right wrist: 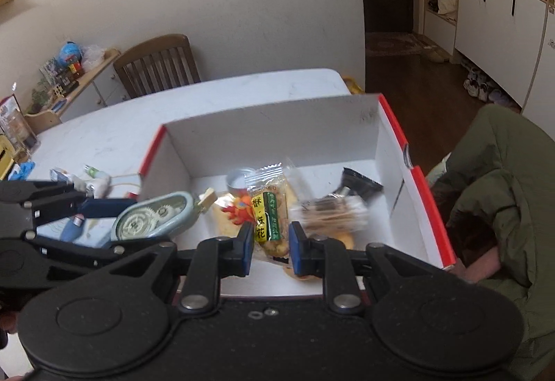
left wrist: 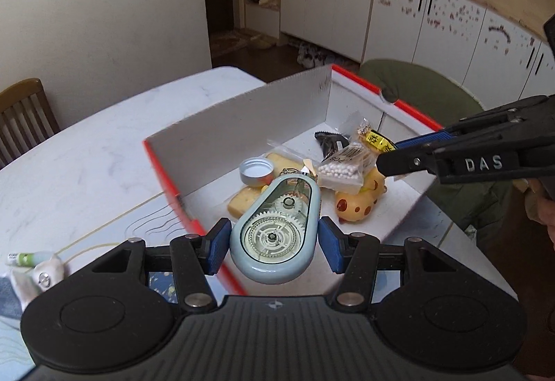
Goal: Organize objects
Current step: 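Carry the tape roller with the left gripper while the right gripper carries the snack packet into the box, then open both grippers to release the tape roller and snack packet into the box, then withdraw both grippers from the box toward the remaining table items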
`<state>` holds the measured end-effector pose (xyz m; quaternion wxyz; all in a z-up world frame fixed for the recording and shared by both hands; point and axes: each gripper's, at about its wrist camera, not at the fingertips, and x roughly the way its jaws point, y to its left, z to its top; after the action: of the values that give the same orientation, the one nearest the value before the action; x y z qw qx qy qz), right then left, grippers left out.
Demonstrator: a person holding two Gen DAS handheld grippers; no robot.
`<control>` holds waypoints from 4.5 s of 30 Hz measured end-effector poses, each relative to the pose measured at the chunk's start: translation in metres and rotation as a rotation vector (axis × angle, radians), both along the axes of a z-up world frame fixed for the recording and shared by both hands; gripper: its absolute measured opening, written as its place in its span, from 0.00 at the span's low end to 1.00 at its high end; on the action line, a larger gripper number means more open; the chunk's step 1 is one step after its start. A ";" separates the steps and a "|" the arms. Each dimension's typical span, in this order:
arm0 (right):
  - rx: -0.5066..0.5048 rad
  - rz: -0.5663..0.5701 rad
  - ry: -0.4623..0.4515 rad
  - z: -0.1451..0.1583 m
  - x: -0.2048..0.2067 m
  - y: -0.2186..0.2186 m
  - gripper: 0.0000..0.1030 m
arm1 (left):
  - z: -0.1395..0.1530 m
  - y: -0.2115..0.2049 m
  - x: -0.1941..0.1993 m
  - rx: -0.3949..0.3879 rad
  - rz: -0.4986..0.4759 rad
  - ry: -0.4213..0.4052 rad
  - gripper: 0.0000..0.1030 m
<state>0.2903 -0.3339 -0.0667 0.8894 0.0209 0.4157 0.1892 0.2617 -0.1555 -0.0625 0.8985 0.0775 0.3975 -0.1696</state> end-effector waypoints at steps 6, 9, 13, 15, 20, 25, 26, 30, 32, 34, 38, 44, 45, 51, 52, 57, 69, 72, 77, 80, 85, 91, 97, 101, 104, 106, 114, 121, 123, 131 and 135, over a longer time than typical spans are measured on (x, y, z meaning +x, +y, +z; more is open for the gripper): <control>-0.003 -0.005 0.021 -0.011 0.015 -0.006 0.20 | -0.014 -0.023 0.025 0.068 -0.004 0.032 0.52; 0.006 -0.006 0.023 -0.010 0.028 -0.008 0.20 | -0.019 -0.030 0.036 0.099 -0.005 0.043 0.52; -0.028 0.005 0.013 -0.008 0.052 -0.002 0.20 | -0.025 -0.039 0.049 0.131 -0.004 0.051 0.52; -0.045 0.001 0.026 -0.013 0.064 0.000 0.20 | -0.028 -0.043 0.053 0.150 -0.010 0.051 0.52; -0.095 -0.001 0.069 -0.031 0.086 0.004 0.20 | -0.032 -0.054 0.065 0.170 -0.017 0.059 0.52; -0.118 0.002 0.118 -0.046 0.098 0.008 0.20 | -0.040 -0.059 0.075 0.186 -0.023 0.089 0.52; -0.121 0.006 0.125 -0.047 0.098 0.008 0.20 | -0.042 -0.059 0.076 0.187 -0.021 0.099 0.52; -0.133 0.012 0.145 -0.052 0.098 0.007 0.20 | -0.049 -0.059 0.082 0.190 -0.023 0.137 0.52; -0.127 0.010 0.155 -0.053 0.099 0.005 0.21 | -0.052 -0.058 0.084 0.188 -0.024 0.155 0.52; -0.112 0.006 0.159 -0.053 0.099 0.002 0.21 | -0.054 -0.058 0.086 0.184 -0.029 0.175 0.52; -0.088 0.004 0.157 -0.050 0.097 -0.002 0.21 | -0.058 -0.057 0.090 0.182 -0.042 0.216 0.52; -0.094 0.028 0.154 -0.047 0.092 -0.006 0.24 | -0.059 -0.062 0.088 0.194 -0.096 0.236 0.52; -0.093 0.031 0.154 -0.046 0.091 -0.006 0.25 | -0.057 -0.063 0.087 0.191 -0.106 0.230 0.53; -0.088 0.028 0.139 -0.041 0.086 -0.008 0.27 | -0.046 -0.058 0.078 0.120 -0.123 0.193 0.61; -0.089 0.029 0.135 -0.040 0.085 -0.009 0.27 | -0.044 -0.057 0.076 0.108 -0.122 0.190 0.61; -0.102 0.041 0.108 -0.032 0.075 -0.010 0.29 | -0.035 -0.049 0.064 0.065 -0.110 0.152 0.61; -0.069 0.057 0.044 -0.005 0.046 -0.007 0.37 | 0.003 -0.028 0.023 -0.022 -0.108 0.012 0.61; -0.060 0.057 0.027 0.002 0.037 -0.003 0.38 | 0.014 -0.019 0.010 -0.044 -0.108 -0.022 0.61; -0.037 0.066 -0.013 0.017 0.020 0.009 0.39 | 0.031 0.001 -0.011 -0.077 -0.088 -0.071 0.69; -0.026 0.077 -0.038 0.025 0.009 0.020 0.44 | 0.038 0.015 -0.024 -0.074 -0.080 -0.105 0.72; -0.014 0.091 -0.083 0.035 -0.009 0.044 0.65 | 0.046 0.045 -0.038 -0.091 -0.047 -0.119 0.75; -0.002 0.104 -0.077 0.036 -0.025 0.076 0.78 | 0.049 0.090 -0.053 -0.131 0.008 -0.128 0.76; 0.011 0.114 -0.061 0.034 -0.040 0.108 0.87 | 0.047 0.134 -0.064 -0.141 0.049 -0.118 0.81; 0.023 0.127 -0.057 0.034 -0.051 0.132 0.92 | 0.044 0.161 -0.071 -0.140 0.073 -0.113 0.82; 0.025 0.137 -0.056 0.033 -0.056 0.151 0.94 | 0.042 0.179 -0.075 -0.127 0.095 -0.119 0.86; 0.022 0.142 -0.052 0.031 -0.059 0.163 0.95 | 0.040 0.192 -0.077 -0.123 0.113 -0.116 0.86; 0.003 0.182 -0.023 0.021 -0.065 0.210 0.95 | 0.032 0.244 -0.077 -0.112 0.168 -0.125 1.00; -0.020 0.215 0.003 0.009 -0.065 0.244 0.95 | 0.020 0.289 -0.067 -0.066 0.149 -0.139 1.00; -0.020 0.217 0.011 0.006 -0.064 0.253 0.95 | 0.014 0.300 -0.063 -0.050 0.137 -0.126 1.00; -0.011 0.217 0.049 -0.010 -0.053 0.293 0.95 | -0.013 0.337 -0.039 0.029 0.084 -0.070 1.00; -0.033 0.216 0.083 -0.023 -0.043 0.310 0.95 | -0.027 0.351 -0.023 0.062 0.050 -0.061 1.00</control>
<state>0.2476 -0.0236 -0.0894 0.8460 -0.0307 0.4551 0.2761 0.2387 0.1952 -0.0896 0.9113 0.1005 0.3766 -0.1325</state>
